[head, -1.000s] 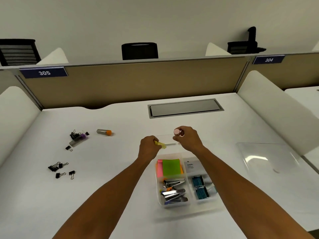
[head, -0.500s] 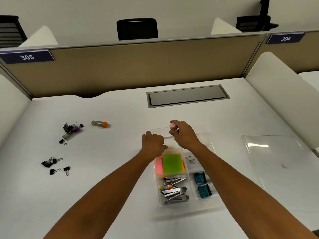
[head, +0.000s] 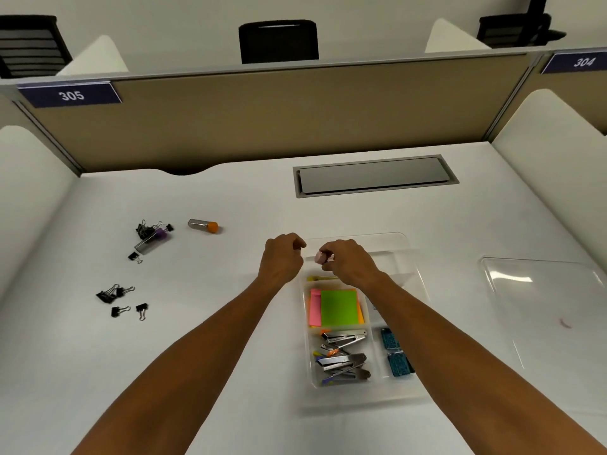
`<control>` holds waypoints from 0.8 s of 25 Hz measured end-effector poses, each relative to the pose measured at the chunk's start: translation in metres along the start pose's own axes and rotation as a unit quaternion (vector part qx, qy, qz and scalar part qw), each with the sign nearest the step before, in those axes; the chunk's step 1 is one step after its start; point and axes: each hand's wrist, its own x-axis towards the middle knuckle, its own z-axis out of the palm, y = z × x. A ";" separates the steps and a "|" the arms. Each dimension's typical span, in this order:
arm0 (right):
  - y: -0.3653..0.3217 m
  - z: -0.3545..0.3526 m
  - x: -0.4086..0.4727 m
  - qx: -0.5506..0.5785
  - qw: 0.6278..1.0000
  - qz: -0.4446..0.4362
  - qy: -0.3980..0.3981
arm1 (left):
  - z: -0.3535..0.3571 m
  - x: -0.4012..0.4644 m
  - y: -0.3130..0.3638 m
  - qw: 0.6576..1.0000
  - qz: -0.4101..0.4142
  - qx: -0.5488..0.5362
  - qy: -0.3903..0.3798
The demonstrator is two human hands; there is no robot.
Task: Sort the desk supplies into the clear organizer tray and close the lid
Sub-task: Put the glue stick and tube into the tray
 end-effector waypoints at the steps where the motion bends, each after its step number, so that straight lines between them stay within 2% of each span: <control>1: -0.002 0.003 0.001 -0.012 1.000 0.000 -0.010 | -0.004 -0.002 -0.003 1.000 -0.001 -0.005 0.006; 6: -0.009 0.015 0.006 -0.046 0.998 0.004 -0.034 | -0.017 -0.013 -0.019 0.999 -0.017 -0.021 0.030; 12: -0.008 0.017 0.005 -0.153 0.980 -0.015 -0.123 | -0.031 -0.024 -0.027 0.996 -0.045 -0.047 0.054; 20: -0.026 0.007 -0.005 -0.103 0.993 -0.022 -0.051 | -0.050 -0.040 -0.031 0.995 -0.043 -0.060 0.068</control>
